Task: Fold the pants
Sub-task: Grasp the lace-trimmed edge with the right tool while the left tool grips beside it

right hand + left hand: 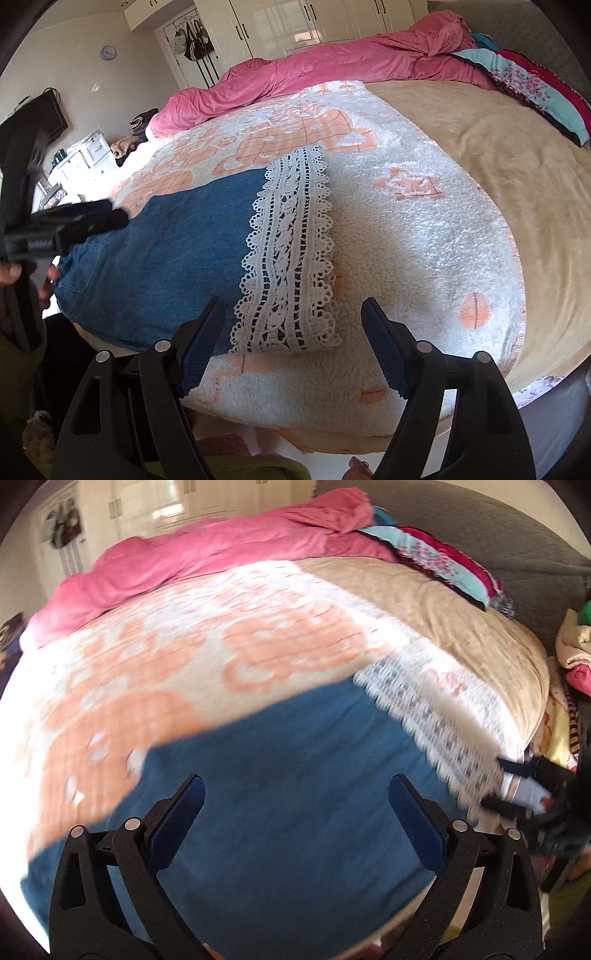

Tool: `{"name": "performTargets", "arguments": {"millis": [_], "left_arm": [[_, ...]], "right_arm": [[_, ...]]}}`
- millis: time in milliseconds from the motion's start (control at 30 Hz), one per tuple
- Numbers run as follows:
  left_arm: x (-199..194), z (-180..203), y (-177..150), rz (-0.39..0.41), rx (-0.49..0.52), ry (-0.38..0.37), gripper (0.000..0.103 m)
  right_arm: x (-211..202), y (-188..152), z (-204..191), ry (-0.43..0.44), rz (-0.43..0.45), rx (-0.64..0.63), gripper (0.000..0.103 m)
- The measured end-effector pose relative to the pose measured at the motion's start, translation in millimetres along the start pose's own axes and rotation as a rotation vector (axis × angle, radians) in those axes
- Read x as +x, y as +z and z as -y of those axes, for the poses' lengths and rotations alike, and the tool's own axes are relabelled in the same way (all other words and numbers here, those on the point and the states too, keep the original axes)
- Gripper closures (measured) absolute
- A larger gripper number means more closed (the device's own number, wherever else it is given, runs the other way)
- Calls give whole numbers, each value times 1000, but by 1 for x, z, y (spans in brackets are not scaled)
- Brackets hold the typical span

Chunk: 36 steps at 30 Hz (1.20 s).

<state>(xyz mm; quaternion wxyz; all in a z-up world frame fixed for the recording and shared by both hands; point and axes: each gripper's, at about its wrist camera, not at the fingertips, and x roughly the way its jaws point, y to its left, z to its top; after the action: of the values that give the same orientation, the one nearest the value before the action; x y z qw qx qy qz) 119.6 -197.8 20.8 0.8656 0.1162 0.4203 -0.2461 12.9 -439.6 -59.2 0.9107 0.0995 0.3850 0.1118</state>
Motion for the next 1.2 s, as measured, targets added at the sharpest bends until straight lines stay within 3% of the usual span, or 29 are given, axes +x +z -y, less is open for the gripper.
{"name": "performTargets", "arguments": {"millis": [167,267,400,500,567,633,700,833,933,1033,1100,1133,1200], "left_arm": [[36,9,36,-31,39,-29,10],[63,14,53,-67,65,12,10],[87,12,63,-93,74,-43,10],[102,13,68,-109,78,-84,21],[110,12,69,-120,52,-154,36],[119,12,69,-144,33,-214,47],[126,16,69,-155,41,-250,59],[133,21,70,-141,58,-305,62],[139,24,69,-144,70,-356,52],[140,27,68,-144,81,-359,53],[138,29,68,-146,85,-384,65],[137,31,68,-146,86,-401,73],[136,36,66,-138,116,-387,75]], "right_arm": [[7,4,1,31,-26,30,28],[9,7,2,50,-37,51,28],[14,8,5,31,-41,82,28],[18,7,5,33,-40,94,27],[18,8,3,31,-39,87,29],[19,8,0,33,-38,53,51],[17,9,1,46,-29,52,55],[19,6,6,69,-31,61,53],[23,6,5,79,-17,56,53],[26,6,8,95,-7,67,54],[24,7,5,105,-5,45,70],[24,8,5,123,-6,43,71],[26,9,6,136,-13,54,70]]}}
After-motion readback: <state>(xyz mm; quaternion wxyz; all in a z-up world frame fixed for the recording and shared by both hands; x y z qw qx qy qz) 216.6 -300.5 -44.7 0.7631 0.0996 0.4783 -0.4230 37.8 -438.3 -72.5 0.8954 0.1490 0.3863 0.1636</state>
